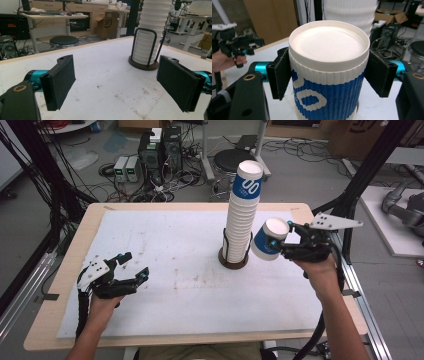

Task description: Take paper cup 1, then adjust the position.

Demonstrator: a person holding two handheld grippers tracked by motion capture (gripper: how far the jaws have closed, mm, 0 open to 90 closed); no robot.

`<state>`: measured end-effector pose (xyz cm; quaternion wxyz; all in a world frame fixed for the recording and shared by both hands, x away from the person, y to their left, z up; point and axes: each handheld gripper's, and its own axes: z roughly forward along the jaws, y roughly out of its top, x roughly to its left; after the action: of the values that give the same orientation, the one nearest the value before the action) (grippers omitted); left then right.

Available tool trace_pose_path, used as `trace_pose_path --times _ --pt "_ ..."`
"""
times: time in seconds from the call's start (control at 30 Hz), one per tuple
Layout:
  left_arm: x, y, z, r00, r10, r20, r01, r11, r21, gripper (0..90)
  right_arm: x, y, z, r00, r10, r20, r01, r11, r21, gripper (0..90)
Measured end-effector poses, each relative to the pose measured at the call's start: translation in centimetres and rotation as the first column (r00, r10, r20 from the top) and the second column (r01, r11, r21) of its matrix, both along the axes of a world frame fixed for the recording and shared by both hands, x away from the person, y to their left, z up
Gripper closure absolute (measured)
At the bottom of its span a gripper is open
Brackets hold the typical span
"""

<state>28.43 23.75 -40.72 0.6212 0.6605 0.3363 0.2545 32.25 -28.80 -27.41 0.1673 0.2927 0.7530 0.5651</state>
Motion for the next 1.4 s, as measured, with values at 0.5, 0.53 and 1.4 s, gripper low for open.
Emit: trace_pose_path --times 0.5,0.53,1.4 --pt "0.0 -1.8 0.1 0.996 -0.089 -0.014 0.089 0.996 0.009 15.1 -0.5 2.1 -6.9 0.9989 0.046 -0.007 -0.046 0.998 -0.039 28.3" --pt "0.0 -1.8 0.1 0.9961 -0.087 -0.016 0.087 0.9962 0.009 15.1 -0.5 2.2 -7.0 0.999 0.044 -0.005 -0.044 0.998 -0.038 28.3" --pt "-0.2 -3.0 0.7 0.9883 -0.152 -0.006 0.153 0.9882 0.012 14.9 -1.1 3.9 -7.3 0.9944 0.105 -0.008 -0.106 0.992 -0.064 28.3"
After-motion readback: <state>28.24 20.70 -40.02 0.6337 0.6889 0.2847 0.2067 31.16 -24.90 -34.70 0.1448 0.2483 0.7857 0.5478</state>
